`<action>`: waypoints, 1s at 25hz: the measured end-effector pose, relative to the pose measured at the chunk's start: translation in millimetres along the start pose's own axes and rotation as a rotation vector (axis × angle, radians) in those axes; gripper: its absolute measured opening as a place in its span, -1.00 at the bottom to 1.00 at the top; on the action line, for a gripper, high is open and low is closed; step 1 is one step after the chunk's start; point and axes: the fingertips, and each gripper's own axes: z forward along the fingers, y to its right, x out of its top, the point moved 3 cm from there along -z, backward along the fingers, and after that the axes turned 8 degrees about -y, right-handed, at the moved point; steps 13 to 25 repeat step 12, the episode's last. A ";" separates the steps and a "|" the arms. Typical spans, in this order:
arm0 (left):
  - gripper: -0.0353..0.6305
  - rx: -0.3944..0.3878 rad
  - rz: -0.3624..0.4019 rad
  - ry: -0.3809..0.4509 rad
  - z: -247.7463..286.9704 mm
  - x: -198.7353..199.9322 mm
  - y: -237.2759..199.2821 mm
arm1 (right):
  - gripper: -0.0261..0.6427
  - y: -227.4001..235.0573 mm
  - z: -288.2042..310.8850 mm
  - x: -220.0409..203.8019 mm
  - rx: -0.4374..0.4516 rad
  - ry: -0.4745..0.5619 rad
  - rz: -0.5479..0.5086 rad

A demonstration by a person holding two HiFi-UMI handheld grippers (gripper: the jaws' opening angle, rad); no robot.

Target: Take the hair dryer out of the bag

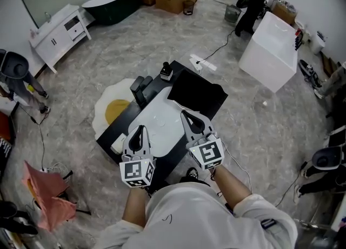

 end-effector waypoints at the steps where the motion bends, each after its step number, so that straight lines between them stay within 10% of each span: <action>1: -0.79 -0.001 -0.001 -0.001 0.2 -0.4 0.6 | -0.93 0.4 -0.4 0.4 0.001 0.002 0.003; 25: -0.79 0.004 -0.004 -0.005 3.7 -3.6 -3.3 | -0.93 3.7 2.0 0.0 -0.013 0.006 -0.009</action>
